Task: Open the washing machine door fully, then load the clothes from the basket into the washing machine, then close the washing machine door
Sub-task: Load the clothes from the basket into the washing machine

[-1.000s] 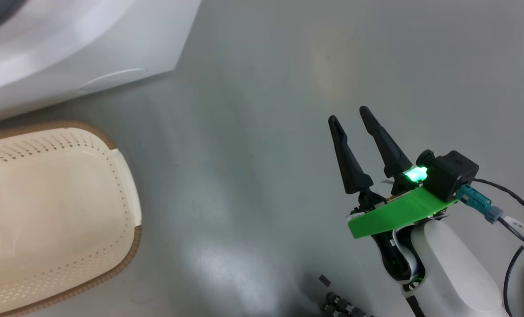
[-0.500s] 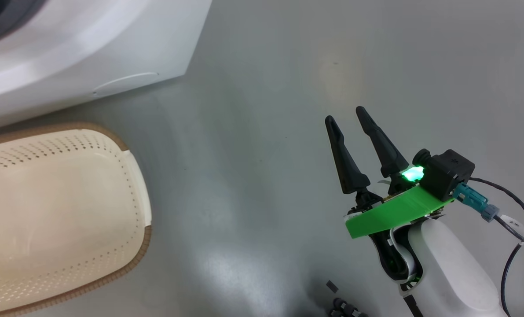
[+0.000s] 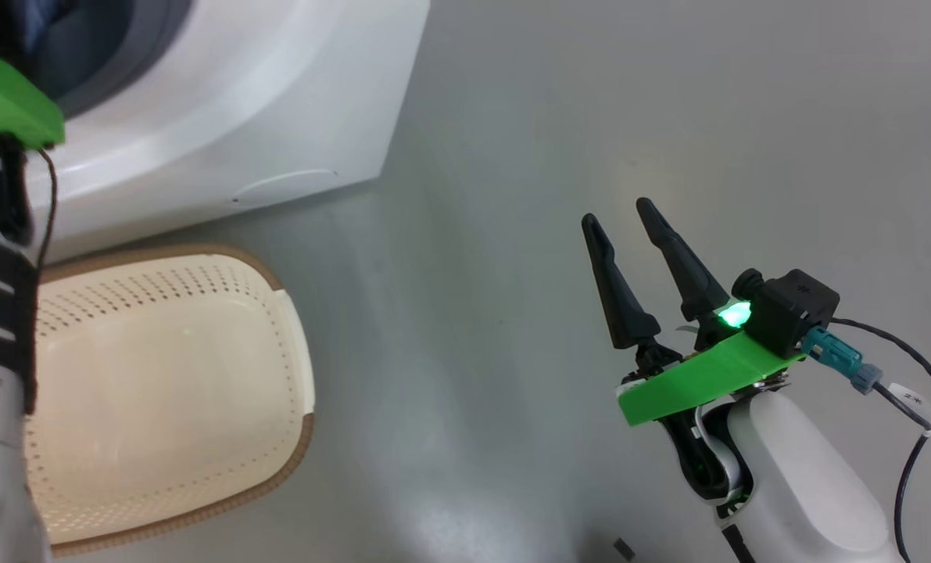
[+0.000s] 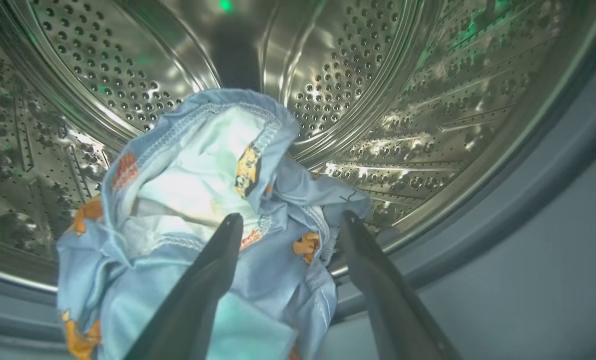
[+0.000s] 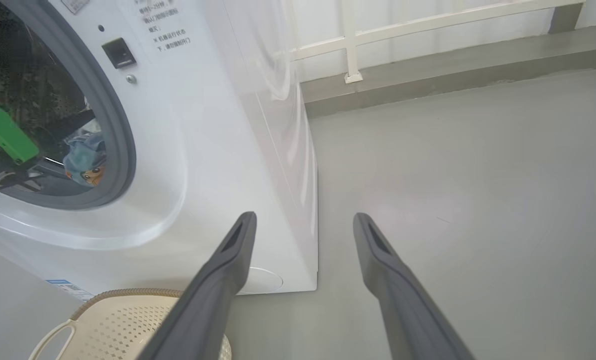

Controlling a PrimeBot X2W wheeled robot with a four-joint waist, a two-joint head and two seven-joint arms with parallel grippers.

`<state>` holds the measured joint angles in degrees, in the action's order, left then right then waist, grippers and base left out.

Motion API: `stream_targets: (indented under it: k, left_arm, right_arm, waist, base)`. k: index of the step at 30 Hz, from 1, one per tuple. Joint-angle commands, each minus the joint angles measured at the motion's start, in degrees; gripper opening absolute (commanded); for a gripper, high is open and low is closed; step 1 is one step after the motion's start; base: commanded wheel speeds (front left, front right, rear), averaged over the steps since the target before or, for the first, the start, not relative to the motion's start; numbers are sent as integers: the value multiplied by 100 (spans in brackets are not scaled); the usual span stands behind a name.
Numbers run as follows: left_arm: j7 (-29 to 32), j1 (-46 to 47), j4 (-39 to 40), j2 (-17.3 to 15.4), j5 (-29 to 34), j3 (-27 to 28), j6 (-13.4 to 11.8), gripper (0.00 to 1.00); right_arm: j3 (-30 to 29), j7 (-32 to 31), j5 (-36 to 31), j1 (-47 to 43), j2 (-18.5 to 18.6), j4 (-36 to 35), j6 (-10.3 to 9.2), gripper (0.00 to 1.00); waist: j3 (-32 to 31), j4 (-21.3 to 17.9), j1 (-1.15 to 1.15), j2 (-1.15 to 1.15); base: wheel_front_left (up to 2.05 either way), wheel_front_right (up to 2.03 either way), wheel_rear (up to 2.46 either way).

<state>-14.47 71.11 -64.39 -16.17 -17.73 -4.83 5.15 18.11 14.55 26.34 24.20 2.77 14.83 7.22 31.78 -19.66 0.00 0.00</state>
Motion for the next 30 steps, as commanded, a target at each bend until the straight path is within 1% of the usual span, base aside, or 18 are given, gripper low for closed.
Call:
stream_targets:
  k: [1,10,16,21,30]
  left_arm:
    - [-48,-156,271,-175,-32,64,45,100]
    - [-51,-1403,1318,58,-73,229,138,100]
    - [-52,-2349,2023,194,-251,478,189,100]
    - [-52,-3144,2562,321,-330,549,213,100]
    - [-52,-4517,3600,460,-280,726,219,100]
  right_arm:
    - [51,45,-55,-85,66,-87,26,100]
    - [4,45,-19,-197,232,2,26,100]
    - [-24,45,15,-327,335,69,26,100]
    - [-53,45,44,-457,433,132,26,100]
    - [-30,45,81,-631,563,173,26,100]
  waist:
    - [-264,183,0,0]
    - [-938,427,0,0]
    - [-1368,560,0,0]
    - [-1702,680,0,0]
    - [-2206,750,0,0]
  base:
    - [0,0,0]
    - [0,0,0]
    - [0,0,0]
    - [0,0,0]
    - [0,0,0]
